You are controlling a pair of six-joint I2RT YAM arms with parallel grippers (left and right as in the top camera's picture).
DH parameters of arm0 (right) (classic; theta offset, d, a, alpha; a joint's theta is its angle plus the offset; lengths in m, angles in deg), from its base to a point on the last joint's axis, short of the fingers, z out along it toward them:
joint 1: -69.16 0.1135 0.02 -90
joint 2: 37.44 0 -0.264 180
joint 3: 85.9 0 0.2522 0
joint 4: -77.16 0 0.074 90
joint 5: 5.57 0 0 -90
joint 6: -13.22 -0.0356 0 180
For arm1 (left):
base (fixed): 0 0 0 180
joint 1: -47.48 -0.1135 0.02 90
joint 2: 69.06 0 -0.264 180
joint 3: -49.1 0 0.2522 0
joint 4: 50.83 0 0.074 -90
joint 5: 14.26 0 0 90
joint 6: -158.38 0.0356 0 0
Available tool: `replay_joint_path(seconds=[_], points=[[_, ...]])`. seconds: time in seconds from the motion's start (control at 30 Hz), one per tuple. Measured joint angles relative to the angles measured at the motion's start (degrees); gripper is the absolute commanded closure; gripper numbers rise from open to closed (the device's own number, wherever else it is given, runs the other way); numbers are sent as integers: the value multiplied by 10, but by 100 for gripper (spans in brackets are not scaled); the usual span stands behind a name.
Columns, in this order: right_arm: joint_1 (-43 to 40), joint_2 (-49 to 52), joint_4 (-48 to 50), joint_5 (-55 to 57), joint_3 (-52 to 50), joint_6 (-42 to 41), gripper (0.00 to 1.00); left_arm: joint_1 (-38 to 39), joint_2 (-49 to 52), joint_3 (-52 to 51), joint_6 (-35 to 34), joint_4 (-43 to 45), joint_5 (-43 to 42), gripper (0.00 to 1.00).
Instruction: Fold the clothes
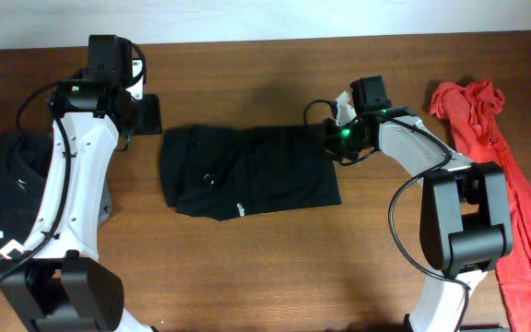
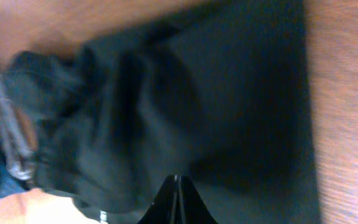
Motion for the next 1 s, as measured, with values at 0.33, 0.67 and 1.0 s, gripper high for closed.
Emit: replay_joint_path(seconds=[0.33,0.67,1.0], points=[[76,8,38,51,-1,1,96,0,0,0,0,0,0,46],[155,26,319,-73,-1,-13,96,0,0,0,0,0,0,47],[57,26,251,-157,1,-20,96,0,0,0,0,-4,0,46]])
